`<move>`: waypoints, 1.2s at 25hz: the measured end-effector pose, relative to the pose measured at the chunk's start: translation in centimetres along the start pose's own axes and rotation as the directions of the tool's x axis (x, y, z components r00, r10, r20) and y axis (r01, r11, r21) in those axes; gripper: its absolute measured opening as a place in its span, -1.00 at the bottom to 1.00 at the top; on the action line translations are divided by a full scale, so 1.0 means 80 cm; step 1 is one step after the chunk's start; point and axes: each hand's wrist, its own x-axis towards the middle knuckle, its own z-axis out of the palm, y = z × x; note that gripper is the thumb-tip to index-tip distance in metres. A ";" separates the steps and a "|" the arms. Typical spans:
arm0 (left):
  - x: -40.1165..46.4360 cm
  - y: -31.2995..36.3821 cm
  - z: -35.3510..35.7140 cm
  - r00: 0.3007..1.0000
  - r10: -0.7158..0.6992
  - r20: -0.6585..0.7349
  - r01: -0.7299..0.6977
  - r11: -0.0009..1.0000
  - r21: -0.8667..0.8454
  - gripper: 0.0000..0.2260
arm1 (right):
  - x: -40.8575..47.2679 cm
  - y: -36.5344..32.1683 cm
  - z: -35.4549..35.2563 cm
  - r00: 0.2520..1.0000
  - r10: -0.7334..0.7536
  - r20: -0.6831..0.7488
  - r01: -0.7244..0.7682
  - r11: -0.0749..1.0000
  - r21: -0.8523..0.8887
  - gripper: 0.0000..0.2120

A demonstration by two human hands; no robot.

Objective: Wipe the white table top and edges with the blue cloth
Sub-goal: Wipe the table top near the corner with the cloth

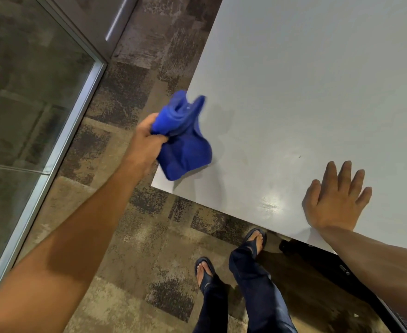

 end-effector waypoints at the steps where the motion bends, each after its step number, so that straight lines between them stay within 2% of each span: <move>1: 0.004 0.000 0.020 0.998 0.003 0.067 -0.002 1.000 -0.022 -0.50 | 0.000 -0.001 0.000 1.000 0.001 0.001 -0.001 1.000 0.000 -0.41; 3: 0.009 -0.008 0.052 0.985 -0.019 0.171 0.030 0.998 -0.063 -0.56 | -0.001 -0.002 -0.001 1.000 0.001 -0.001 -0.001 1.000 -0.001 -0.41; 5: 0.012 -0.021 0.073 0.969 -0.097 0.228 0.123 0.987 -0.104 -0.64 | -0.001 -0.002 -0.002 1.000 0.003 0.002 -0.003 1.000 -0.007 -0.41; 9: 0.009 -0.039 0.096 0.953 -0.232 0.194 0.243 0.969 -0.037 -0.72 | -0.002 -0.004 -0.006 1.000 0.010 0.023 -0.010 1.000 -0.006 -0.41; 11: 0.008 -0.038 0.102 0.951 -0.244 0.189 0.258 0.964 -0.057 -0.73 | -0.002 -0.006 -0.009 0.999 0.013 0.045 -0.013 1.000 -0.001 -0.41; 15: 0.003 -0.021 0.106 0.924 -0.243 0.294 0.330 0.896 -0.297 -0.71 | -0.002 -0.008 -0.013 0.998 0.013 0.060 -0.013 1.000 0.000 -0.40; 19: -0.001 -0.004 0.108 0.916 -0.171 0.364 0.302 0.890 -0.341 -0.62 | -0.002 -0.009 -0.013 0.998 0.014 0.054 -0.014 1.000 -0.009 -0.40; 21: -0.002 0.001 0.113 0.928 -0.111 0.357 0.221 0.933 -0.284 -0.57 | -0.002 -0.008 -0.013 0.999 0.014 0.051 -0.013 1.000 -0.013 -0.41; 23: -0.006 0.004 0.124 0.956 0.009 0.293 0.009 0.998 -0.059 -0.54 | -0.003 -0.008 -0.013 0.999 0.016 0.050 -0.015 1.000 -0.017 -0.41; 25: -0.014 0.003 0.141 0.931 0.158 0.329 -0.215 0.966 0.146 -0.49 | -0.002 -0.008 -0.012 0.999 0.016 0.045 -0.015 0.999 -0.030 -0.41; 27: -0.025 -0.007 0.151 0.835 0.236 0.497 -0.411 0.868 0.278 -0.45 | -0.001 -0.009 -0.012 0.999 0.015 0.040 -0.014 0.999 -0.038 -0.40; 29: -0.033 -0.023 0.150 0.723 0.132 0.678 -0.546 0.711 0.444 -0.49 | -0.001 -0.009 -0.011 0.999 0.015 0.041 -0.013 0.999 -0.043 -0.41; 30: -0.036 -0.031 0.148 0.667 0.055 0.743 -0.631 0.573 0.523 -0.54 | -0.001 -0.009 -0.011 0.999 0.018 0.045 -0.016 0.999 -0.045 -0.42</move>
